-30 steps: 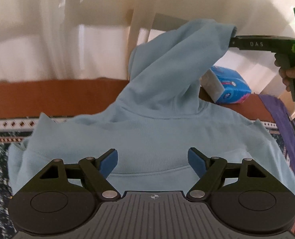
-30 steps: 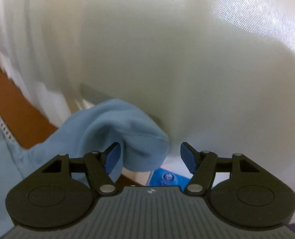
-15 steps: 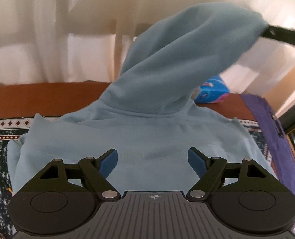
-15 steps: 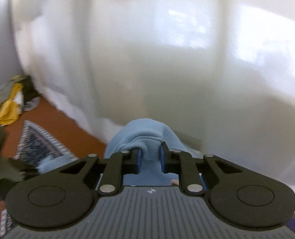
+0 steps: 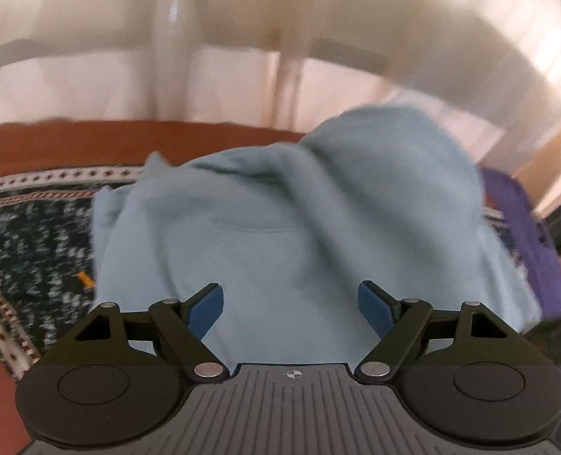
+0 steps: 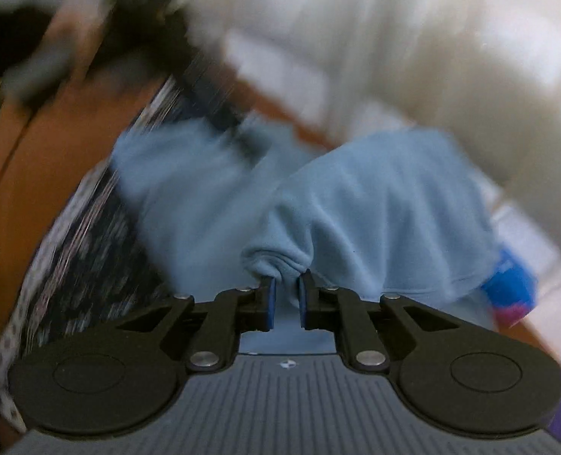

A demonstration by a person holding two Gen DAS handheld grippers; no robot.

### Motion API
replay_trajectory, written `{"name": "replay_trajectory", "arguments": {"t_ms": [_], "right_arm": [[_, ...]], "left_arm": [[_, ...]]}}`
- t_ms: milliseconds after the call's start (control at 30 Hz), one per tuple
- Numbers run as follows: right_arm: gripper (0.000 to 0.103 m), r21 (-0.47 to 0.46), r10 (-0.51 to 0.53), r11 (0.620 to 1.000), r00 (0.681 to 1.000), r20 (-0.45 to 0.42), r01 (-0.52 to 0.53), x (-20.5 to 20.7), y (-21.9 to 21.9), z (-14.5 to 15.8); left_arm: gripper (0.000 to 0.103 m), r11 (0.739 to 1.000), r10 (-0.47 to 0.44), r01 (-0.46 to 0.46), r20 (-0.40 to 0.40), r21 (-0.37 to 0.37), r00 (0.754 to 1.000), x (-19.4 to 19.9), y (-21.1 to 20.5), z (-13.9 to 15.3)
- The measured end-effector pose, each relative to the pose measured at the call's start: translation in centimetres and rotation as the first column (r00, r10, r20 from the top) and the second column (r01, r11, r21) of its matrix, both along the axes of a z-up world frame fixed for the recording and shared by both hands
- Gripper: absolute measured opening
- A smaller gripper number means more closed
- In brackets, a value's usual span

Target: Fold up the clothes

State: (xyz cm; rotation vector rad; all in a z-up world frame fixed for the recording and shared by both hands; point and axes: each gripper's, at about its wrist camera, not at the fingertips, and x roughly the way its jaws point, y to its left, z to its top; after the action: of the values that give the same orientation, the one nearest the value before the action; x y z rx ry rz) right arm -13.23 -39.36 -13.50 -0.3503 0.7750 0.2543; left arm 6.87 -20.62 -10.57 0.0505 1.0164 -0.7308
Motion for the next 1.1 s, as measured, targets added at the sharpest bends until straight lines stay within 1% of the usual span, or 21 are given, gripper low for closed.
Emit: {"name": "replay_trajectory", "arguments": {"t_ms": [67, 133, 167, 200, 267, 333, 400, 433, 533, 567, 600, 667, 700, 733, 767, 800, 867, 933, 967, 1000, 1100], "right_arm": [[0.013, -0.019, 0.023, 1.000, 0.999, -0.043, -0.024, -0.8, 0.9, -1.8], [0.016, 0.031, -0.002, 1.000, 0.999, -0.036, 0.004, -1.4, 0.9, -1.8], [0.021, 0.071, -0.022, 0.997, 0.999, -0.026, 0.024, -1.7, 0.3, -1.3], [0.031, 0.114, -0.047, 0.992, 0.999, -0.017, 0.049, -2.0, -0.4, -0.7], [0.041, 0.206, -0.121, 0.971, 0.993, -0.003, 0.119, -2.4, -2.4, 0.6], [0.042, 0.304, -0.233, 0.926, 0.972, 0.000, 0.222, -2.4, -4.9, 1.8], [0.047, 0.428, -0.375, 0.832, 0.927, -0.033, 0.352, -2.1, -8.1, 2.2], [0.048, 0.489, -0.438, 0.769, 0.897, -0.065, 0.411, -1.9, -9.7, 2.2], [0.055, 0.645, -0.552, 0.532, 0.802, -0.228, 0.549, -0.9, -14.0, 0.1], [0.056, 0.675, -0.563, 0.463, 0.779, -0.275, 0.574, -0.5, -14.8, -1.1], [0.056, 0.694, -0.572, 0.405, 0.757, -0.317, 0.596, -0.1, -15.4, -2.1], [0.053, 0.717, -0.577, 0.339, 0.736, -0.353, 0.609, 0.6, -15.8, -3.5], [0.051, 0.725, -0.568, 0.333, 0.742, -0.355, 0.602, 1.1, -15.6, -3.8], [0.047, 0.734, -0.557, 0.331, 0.751, -0.355, 0.593, 1.5, -15.5, -3.9], [0.022, 0.743, -0.543, 0.339, 0.765, -0.346, 0.577, 2.0, -15.3, -3.8], [0.014, 0.751, -0.533, 0.349, 0.778, -0.333, 0.561, 2.3, -15.0, -3.4], [0.013, 0.761, -0.527, 0.386, 0.802, -0.283, 0.522, 2.7, -14.6, -1.4], [0.012, 0.767, -0.494, 0.455, 0.845, -0.206, 0.453, 2.4, -13.9, 2.0], [0.012, 0.766, -0.472, 0.489, 0.865, -0.170, 0.417, 2.2, -13.5, 3.6], [0.011, 0.761, -0.448, 0.524, 0.883, -0.138, 0.384, 2.0, -13.0, 5.1], [0.011, 0.703, -0.370, 0.631, 0.924, -0.101, 0.329, 1.1, -11.2, 7.9]], "left_arm": [[0.087, 0.999, -0.044, 0.044, 0.013, -0.014, 0.999, -0.4, -1.0, 0.8], [0.088, 0.996, -0.088, 0.089, 0.034, -0.022, 0.996, -0.9, -2.1, 1.5], [0.088, 0.994, -0.104, 0.105, 0.043, -0.026, 0.994, -0.9, -2.7, 1.7], [0.088, 0.993, -0.112, 0.113, 0.049, -0.031, 0.993, -0.8, -3.3, 1.8], [0.088, 0.991, -0.127, 0.130, 0.062, -0.040, 0.990, -0.6, -4.5, 1.9], [0.088, 0.989, -0.132, 0.134, 0.049, -0.055, 0.990, -0.1, -5.6, 1.7], [0.088, 0.987, -0.145, 0.146, 0.017, -0.068, 0.989, 0.5, -6.8, 1.1], [0.088, 0.985, -0.153, 0.153, 0.005, -0.073, 0.988, 0.6, -7.4, 0.9], [0.083, 0.985, -0.157, 0.155, -0.017, -0.081, 0.987, 0.9, -8.8, 0.2], [0.066, 0.984, -0.154, 0.151, -0.023, -0.092, 0.988, 1.0, -8.9, 0.0], [0.040, 0.984, -0.151, 0.147, -0.030, -0.102, 0.988, 1.2, -9.1, -0.2], [0.029, 0.985, -0.130, 0.125, -0.035, -0.118, 0.991, 1.5, -9.1, -0.3], [0.021, 0.986, -0.113, 0.107, -0.037, -0.129, 0.993, 1.6, -8.7, 0.0], [0.017, 0.986, -0.091, 0.085, -0.038, -0.145, 0.995, 1.7, -8.0, 0.4], [0.012, 0.985, -0.070, 0.063, -0.039, -0.161, 0.997, 1.8, -7.4, 0.8], [0.010, 0.983, -0.049, 0.041, -0.041, -0.177, 0.998, 1.9, -6.8, 1.3], [0.009, 0.975, -0.005, -0.003, -0.034, -0.222, 0.999, 1.7, -4.6, 2.8], [0.009, 0.967, 0.027, -0.031, -0.022, -0.253, 0.999, 0.9, -2.3, 4.3], [0.005, 0.966, 0.035, -0.038, -0.015, -0.255, 0.999, 0.3, -1.3, 4.9], [0.000, 0.968, 0.039, -0.039, -0.008, -0.246, 0.999, -0.5, -0.3, 5.2], [0.000, 0.982, 0.045, -0.045, -0.001, -0.182, 0.999, -2.6, 2.4, 4.6]]}}
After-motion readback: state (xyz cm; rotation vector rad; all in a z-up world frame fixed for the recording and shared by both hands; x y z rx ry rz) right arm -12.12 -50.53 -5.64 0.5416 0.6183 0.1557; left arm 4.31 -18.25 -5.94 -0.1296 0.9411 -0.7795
